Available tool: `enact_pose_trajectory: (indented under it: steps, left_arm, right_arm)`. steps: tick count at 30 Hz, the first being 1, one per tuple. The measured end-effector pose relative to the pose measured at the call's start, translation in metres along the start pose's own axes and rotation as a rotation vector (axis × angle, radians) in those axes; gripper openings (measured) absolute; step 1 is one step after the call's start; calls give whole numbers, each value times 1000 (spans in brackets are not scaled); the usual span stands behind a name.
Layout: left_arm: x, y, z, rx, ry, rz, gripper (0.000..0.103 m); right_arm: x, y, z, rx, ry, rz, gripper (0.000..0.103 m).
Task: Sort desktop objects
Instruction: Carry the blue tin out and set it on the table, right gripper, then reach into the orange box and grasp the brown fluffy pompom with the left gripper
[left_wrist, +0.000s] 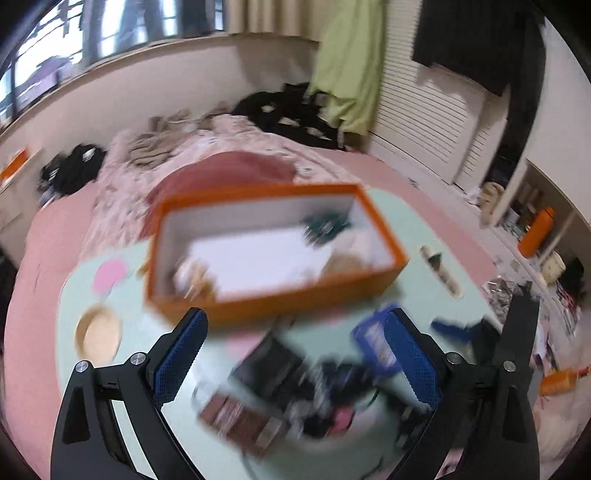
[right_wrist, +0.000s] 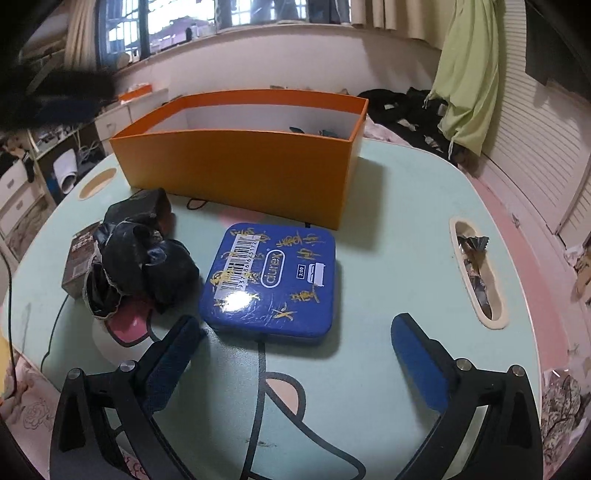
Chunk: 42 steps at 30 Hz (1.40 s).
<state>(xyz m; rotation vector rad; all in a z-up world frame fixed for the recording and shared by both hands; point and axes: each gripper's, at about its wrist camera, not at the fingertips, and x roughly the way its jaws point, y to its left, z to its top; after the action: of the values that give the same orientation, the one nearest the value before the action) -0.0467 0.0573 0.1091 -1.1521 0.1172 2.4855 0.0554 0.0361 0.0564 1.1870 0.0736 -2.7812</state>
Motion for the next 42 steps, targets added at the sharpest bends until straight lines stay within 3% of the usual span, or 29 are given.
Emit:
enact_pose_trajectory:
  steps: [3, 5, 7, 14, 16, 20, 23, 28, 32, 37, 39, 40, 42]
  left_arm:
    - [31, -5, 33, -1, 70, -32, 89]
    - [57, -8, 45, -20, 150, -75, 61]
    - [84, -5, 51, -63, 237, -137, 49]
    - [136, -6, 53, -142, 398, -246, 48]
    - [144, -7, 46, -127, 431, -227, 43]
    - [140, 9, 44, -145, 424, -238, 38]
    - [130, 38, 45, -200, 389, -205, 34]
    - [77, 68, 55, -269, 215, -258, 24]
    - [15, 60, 53, -229, 88, -284, 24]
    - [0, 33, 30, -151, 86, -257, 26]
    - [15, 25, 34, -139, 117, -216, 45]
    - [24, 20, 37, -132, 142, -185, 61]
    - [48, 9, 45, -120, 196, -161, 63]
  right_arm:
    - [0, 1, 0, 0, 0, 0, 103]
    - [0, 0, -1, 1, -1, 1, 103]
    - [0, 1, -1, 3, 0, 2, 103]
    - [-1, 2, -2, 5, -1, 2, 103]
    - [-2, 2, -2, 5, -1, 3, 103]
    - [-2, 1, -2, 11, -2, 3, 103]
    - [-2, 2, -2, 9, -1, 2, 103]
    - [-2, 2, -2, 9, -1, 1, 103]
    - [-2, 2, -2, 10, -1, 2, 103]
    - [-2, 0, -2, 9, -2, 2, 103]
    - [-2, 1, -2, 9, -2, 1, 103]
    - [-2, 0, -2, 9, -2, 1, 103]
    - [-3, 0, -2, 11, -3, 0, 103]
